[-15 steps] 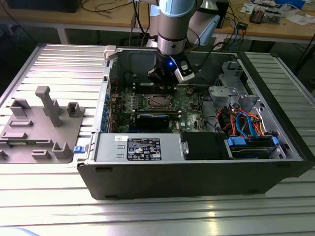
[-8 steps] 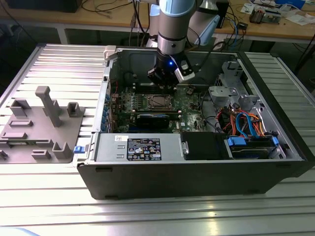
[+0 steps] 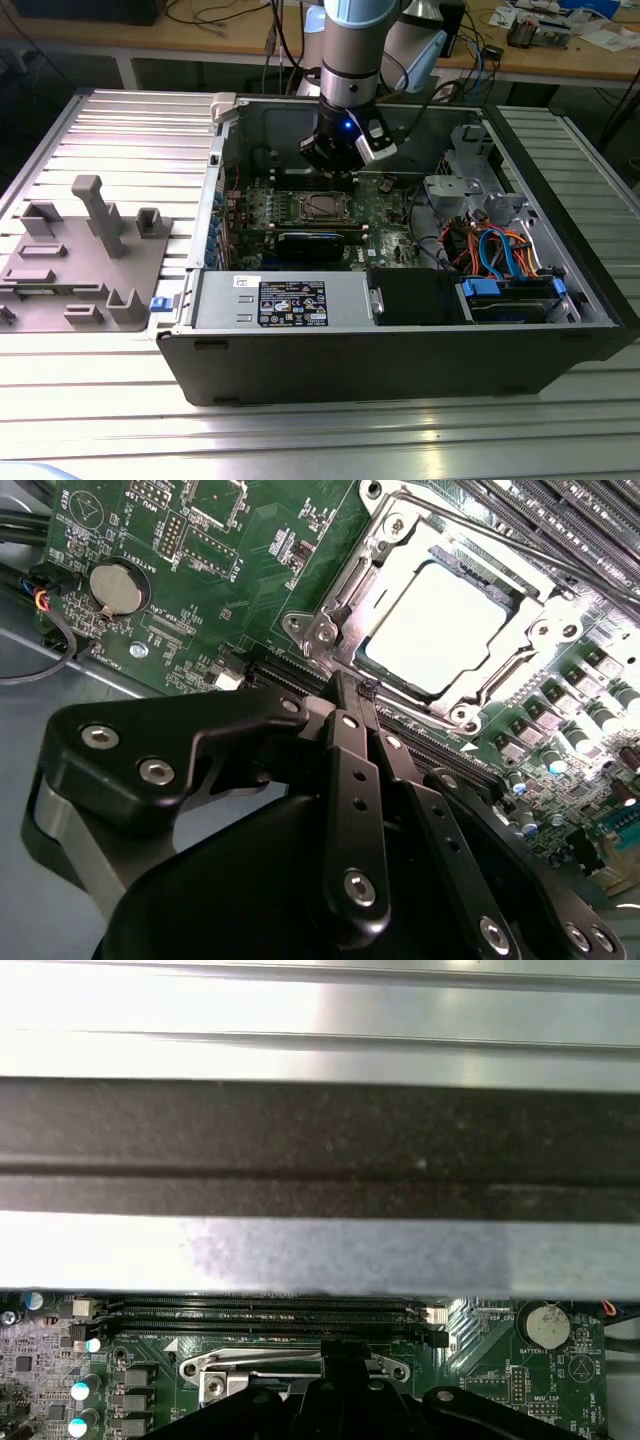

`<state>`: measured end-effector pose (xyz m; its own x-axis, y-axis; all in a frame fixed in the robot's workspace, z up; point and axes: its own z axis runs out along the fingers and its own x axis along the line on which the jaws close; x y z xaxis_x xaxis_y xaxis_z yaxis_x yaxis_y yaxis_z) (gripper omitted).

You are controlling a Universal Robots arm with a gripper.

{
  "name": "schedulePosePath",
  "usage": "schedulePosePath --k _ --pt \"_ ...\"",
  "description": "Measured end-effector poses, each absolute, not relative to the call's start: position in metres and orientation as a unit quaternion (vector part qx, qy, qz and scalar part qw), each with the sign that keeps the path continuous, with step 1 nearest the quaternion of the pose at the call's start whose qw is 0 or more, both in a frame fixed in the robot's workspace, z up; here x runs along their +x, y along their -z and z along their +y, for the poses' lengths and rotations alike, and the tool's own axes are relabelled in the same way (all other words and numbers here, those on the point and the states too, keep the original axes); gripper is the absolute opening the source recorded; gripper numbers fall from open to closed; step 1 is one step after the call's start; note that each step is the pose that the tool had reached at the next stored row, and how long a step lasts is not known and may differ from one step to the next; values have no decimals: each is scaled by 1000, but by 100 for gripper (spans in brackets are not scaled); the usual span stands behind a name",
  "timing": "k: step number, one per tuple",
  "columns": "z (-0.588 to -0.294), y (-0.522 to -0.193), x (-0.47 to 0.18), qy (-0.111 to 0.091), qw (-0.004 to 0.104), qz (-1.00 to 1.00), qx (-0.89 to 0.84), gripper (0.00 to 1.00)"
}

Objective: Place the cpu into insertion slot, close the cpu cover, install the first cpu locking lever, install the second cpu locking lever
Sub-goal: 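Install the second cpu locking lever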

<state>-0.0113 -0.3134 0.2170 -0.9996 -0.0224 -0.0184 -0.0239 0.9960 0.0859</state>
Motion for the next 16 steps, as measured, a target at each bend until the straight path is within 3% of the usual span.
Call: schedulePosePath --k 16 --pt "-318 -219 -11 -43 9 999 -12 11"
